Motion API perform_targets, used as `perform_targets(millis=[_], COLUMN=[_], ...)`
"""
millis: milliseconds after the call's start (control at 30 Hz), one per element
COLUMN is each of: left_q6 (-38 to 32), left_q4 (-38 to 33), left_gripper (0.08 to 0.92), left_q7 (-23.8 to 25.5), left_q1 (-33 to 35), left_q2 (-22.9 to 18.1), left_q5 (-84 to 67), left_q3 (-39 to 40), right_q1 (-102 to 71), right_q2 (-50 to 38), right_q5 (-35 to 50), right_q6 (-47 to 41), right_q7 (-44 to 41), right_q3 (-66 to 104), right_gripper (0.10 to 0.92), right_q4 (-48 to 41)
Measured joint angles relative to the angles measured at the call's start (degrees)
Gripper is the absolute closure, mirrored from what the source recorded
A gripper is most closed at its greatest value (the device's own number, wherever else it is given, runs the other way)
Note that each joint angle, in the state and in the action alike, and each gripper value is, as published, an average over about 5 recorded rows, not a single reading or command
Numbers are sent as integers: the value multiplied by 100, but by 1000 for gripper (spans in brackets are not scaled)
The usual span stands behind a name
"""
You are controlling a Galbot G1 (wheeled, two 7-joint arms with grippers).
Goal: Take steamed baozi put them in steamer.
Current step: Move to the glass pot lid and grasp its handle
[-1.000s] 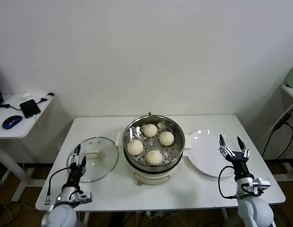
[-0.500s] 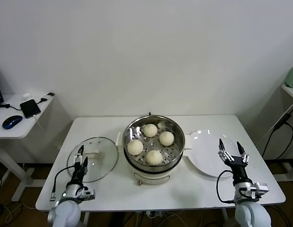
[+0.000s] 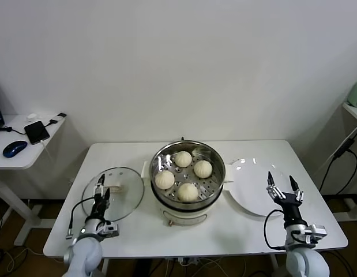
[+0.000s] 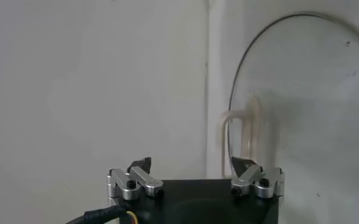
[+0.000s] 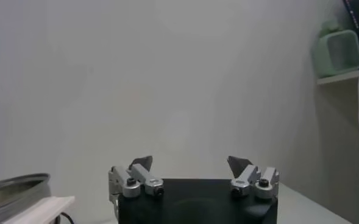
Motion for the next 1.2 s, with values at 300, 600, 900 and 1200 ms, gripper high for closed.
perform_targets(millis=[300, 600, 900, 1200], left_q6=[18, 45, 30, 41], left_q4=[244, 471, 688, 880], left_gripper=[177, 177, 177, 177], left_q7=[-12, -86, -143, -204], left_q1=[-188, -406, -617, -754], left_q2=[6, -6, 9, 11], left_q5=[-23, -83, -186, -308], left_q3=[1, 28, 59, 109], right_q1=[17, 28, 69, 55], right_q2=[7, 21, 12, 52], right_q5=[5, 4, 4, -4], right_q6=[17, 31, 40, 43], right_q7=[4, 9, 10, 10], right_q3=[8, 7, 30, 33], right_gripper=[203, 203, 203, 203], right_q4=[-75, -136, -208, -240])
